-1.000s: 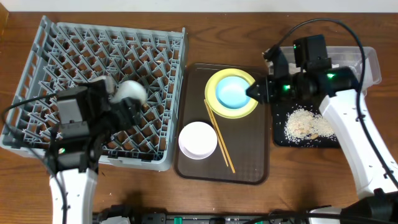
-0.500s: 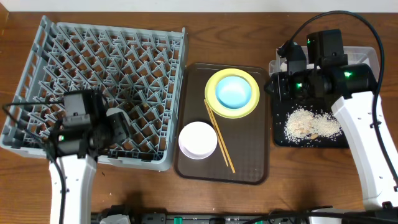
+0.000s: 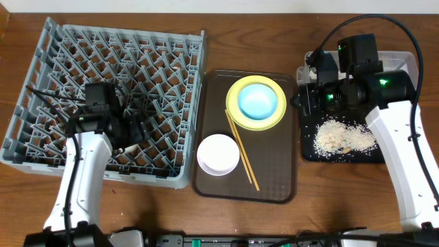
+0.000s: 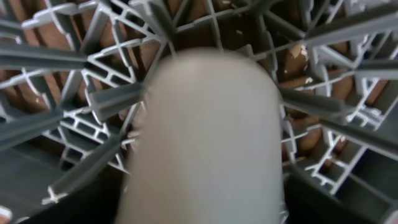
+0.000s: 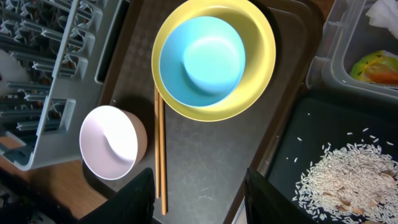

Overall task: Sort waste into correct bins and load items into the dishwasher
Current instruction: 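Place the white cup upside down in the dish rack with the left gripper, then grasp the pink-white bowl on the tray with the left gripper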

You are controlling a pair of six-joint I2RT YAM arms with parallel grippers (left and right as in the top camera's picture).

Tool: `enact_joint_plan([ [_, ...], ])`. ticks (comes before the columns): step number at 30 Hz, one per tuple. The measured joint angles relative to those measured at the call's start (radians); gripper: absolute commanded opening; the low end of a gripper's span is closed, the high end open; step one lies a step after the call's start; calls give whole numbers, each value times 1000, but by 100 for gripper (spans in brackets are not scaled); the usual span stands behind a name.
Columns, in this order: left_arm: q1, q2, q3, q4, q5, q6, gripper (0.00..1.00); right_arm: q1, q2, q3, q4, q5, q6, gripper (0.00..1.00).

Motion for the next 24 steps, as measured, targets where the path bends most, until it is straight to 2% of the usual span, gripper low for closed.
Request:
enact_joint_plan([
  [8, -6, -44, 48, -40, 29, 1, 96, -17, 0, 0, -2, 7, 1, 48],
  [11, -55, -103, 68, -32, 57, 1, 96, -65, 0, 0, -2, 22, 21, 52],
  [13, -121, -140, 71, -33, 72, 0, 97, -103, 0, 0, -2, 28, 42, 63],
  [14, -164, -153, 73, -32, 76, 1, 97, -121, 0, 0, -3, 32, 49, 65],
  [24, -657, -79, 74, 74, 101, 1, 96, -165, 0, 0, -24, 40, 71, 68],
])
